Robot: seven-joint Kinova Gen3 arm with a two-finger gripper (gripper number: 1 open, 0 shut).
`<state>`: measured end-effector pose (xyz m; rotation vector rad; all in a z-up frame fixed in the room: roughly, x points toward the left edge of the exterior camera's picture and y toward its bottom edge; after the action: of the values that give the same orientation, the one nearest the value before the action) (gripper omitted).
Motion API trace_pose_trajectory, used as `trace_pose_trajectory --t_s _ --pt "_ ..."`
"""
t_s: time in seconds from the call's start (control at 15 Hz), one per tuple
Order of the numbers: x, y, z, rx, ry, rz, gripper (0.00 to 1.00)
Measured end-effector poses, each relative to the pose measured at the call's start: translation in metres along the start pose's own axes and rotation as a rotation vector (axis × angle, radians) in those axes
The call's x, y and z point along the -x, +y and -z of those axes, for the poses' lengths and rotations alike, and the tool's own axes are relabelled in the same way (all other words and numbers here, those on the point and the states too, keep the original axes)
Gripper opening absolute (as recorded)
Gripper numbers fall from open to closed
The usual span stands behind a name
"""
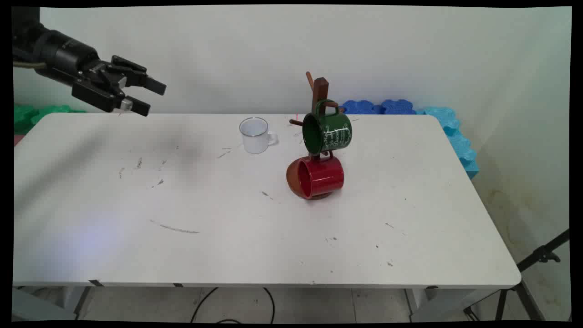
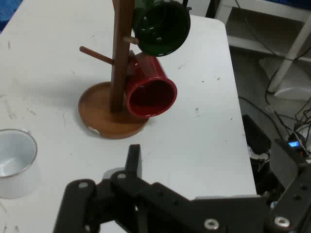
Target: Pick up the green mug from the rack
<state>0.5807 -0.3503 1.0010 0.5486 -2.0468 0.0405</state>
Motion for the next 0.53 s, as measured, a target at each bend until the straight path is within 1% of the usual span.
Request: trace_pose_trajectory --t_s 0.13,0.27,0.53 --pt "0.001 0.003 -0.003 -0.008 0.002 0.008 1.00" --pt "-0.001 0.006 -0.010 -0.024 0.011 0.021 1.00" --pt "-0.012 0.021 -0.042 -0.065 0.034 0.057 1.00"
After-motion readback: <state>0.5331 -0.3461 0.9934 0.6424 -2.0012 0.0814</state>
